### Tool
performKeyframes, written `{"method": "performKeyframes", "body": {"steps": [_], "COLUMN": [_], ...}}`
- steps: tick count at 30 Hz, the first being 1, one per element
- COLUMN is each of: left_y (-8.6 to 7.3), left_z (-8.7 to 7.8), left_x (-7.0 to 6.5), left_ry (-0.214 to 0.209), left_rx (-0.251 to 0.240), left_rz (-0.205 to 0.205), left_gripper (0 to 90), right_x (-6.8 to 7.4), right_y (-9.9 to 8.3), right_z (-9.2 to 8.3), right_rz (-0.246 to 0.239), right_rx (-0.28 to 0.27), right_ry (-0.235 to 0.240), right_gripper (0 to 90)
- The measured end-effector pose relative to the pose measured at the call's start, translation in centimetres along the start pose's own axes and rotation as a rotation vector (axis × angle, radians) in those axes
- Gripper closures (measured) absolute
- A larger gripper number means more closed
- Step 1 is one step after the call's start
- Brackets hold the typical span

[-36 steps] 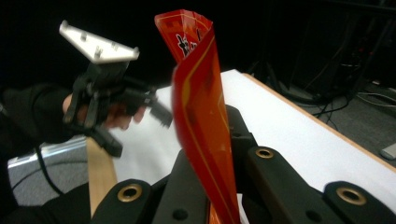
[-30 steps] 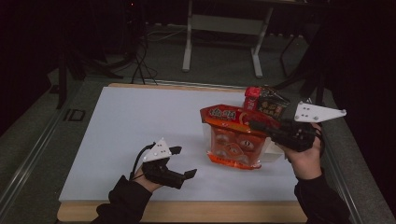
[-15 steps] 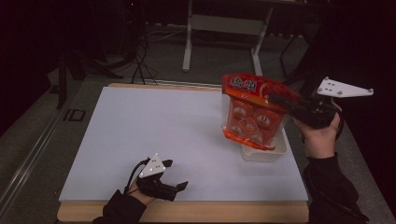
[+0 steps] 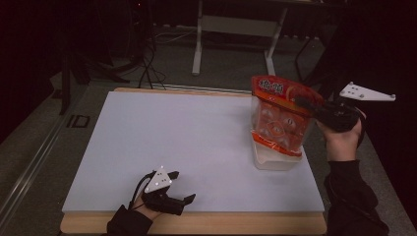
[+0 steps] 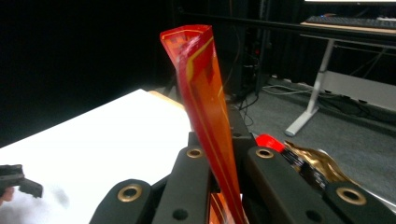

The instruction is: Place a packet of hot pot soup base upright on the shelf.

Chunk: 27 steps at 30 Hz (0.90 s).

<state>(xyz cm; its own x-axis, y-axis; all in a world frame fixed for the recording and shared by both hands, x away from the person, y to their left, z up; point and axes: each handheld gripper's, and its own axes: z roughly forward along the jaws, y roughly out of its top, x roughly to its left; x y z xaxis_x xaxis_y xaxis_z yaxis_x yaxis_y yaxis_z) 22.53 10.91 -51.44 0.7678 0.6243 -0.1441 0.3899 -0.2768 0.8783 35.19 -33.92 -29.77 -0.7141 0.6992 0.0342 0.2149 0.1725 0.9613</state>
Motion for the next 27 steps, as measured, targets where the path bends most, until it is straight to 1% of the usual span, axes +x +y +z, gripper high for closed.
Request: {"method": "performKeyframes", "body": {"steps": [4, 8, 10, 12, 14, 17, 19, 23, 27], "left_y": [-0.1, -0.1, -0.1, -0.2, -0.2, -0.4, -0.4, -0.5, -0.6], "left_z": [0.1, 0.2, 0.2, 0.2, 0.3, 0.4, 0.4, 0.5, 0.6], "left_x": [0.1, 0.0, 0.0, 0.1, 0.2, 0.2, 0.2, 0.2, 0.4], "left_ry": [-0.001, -0.004, -0.008, -0.007, -0.006, -0.008, -0.014, -0.012, -0.01], "left_rx": [0.006, 0.01, 0.011, 0.009, 0.011, 0.018, 0.02, 0.023, 0.027], "left_rz": [-0.005, -0.003, -0.004, -0.007, -0.01, -0.016, -0.022, -0.019, -0.03], "left_gripper": [7.1, 7.0, 7.0, 7.0, 7.0, 7.0, 7.0, 7.0, 7.0], "right_x": [-1.0, -1.4, -1.6, -1.9, -1.9, -1.9, -1.9, -2.1, -2.4], "right_y": [-1.0, -1.5, -1.9, -2.3, -2.6, -3.2, -3.5, -4.3, -5.1], "right_z": [0.2, 0.6, 0.8, 0.8, 0.9, 1.3, 1.4, 1.4, 1.2], "right_rz": [0.02, 0.03, 0.035, 0.058, 0.06, 0.062, 0.064, 0.089, 0.107], "right_rx": [0.012, 0.026, 0.032, 0.027, 0.035, 0.047, 0.056, 0.052, 0.056], "right_ry": [-0.01, -0.011, -0.018, -0.01, -0.013, -0.007, -0.017, -0.01, -0.016], "right_gripper": [90.0, 90.0, 90.0, 90.0, 90.0, 90.0, 90.0, 90.0, 90.0]}}
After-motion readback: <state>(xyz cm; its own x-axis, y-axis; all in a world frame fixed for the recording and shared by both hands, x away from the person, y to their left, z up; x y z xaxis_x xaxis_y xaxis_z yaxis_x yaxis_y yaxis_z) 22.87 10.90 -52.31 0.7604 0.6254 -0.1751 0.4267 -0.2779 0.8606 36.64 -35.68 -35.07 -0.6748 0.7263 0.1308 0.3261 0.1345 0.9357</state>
